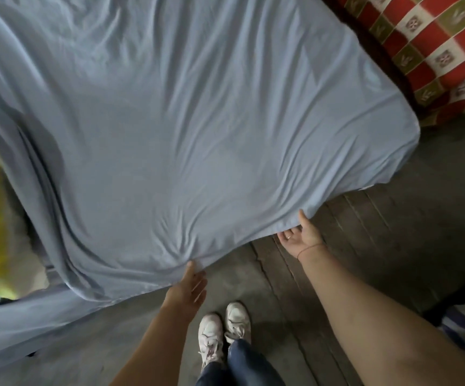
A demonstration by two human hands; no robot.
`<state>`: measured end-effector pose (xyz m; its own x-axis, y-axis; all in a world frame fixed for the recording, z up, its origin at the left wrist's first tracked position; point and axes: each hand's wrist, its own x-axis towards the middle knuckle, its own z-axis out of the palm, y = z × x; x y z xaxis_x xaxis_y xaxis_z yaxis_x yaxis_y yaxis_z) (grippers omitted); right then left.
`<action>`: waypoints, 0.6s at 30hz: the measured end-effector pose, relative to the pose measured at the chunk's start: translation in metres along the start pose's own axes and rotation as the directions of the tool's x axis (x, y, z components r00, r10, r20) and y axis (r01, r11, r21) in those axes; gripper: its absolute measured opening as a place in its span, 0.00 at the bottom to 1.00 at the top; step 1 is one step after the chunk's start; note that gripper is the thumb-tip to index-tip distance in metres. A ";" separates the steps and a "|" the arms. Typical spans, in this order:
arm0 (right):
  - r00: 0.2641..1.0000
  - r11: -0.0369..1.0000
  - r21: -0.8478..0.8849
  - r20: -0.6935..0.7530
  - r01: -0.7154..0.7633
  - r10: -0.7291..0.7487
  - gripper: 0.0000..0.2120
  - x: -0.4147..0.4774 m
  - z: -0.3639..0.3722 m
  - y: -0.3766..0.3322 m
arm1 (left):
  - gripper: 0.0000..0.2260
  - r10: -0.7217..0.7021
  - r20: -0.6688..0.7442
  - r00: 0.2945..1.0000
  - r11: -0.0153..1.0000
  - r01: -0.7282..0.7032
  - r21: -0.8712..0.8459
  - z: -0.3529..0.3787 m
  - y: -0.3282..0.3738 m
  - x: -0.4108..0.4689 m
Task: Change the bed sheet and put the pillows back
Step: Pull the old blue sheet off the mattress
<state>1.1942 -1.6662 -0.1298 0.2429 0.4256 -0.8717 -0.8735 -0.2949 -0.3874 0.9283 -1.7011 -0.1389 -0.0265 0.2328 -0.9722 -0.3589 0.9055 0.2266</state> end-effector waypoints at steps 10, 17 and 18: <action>0.998 0.991 0.121 0.021 0.062 -0.065 0.15 0.013 -0.024 -0.105 | 0.21 -0.085 0.356 0.931 0.949 -0.033 0.313 0.173 0.009 -0.047; 0.994 0.999 -0.023 -0.103 0.031 -0.033 0.04 0.048 -0.072 -0.179 | 0.17 0.152 0.462 0.874 0.918 -0.298 0.262 0.307 0.012 -0.048; 0.993 0.995 -0.097 -0.116 0.002 -0.014 0.05 0.050 -0.081 -0.185 | 0.17 0.167 0.460 0.872 0.911 -0.315 0.266 0.322 0.009 -0.047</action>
<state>1.4019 -1.6598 -0.1265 0.3024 0.3271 -0.8953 -0.8277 -0.3756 -0.4168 1.2267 -1.5897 -0.0723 0.3464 0.5180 -0.7821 -0.0708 0.8458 0.5288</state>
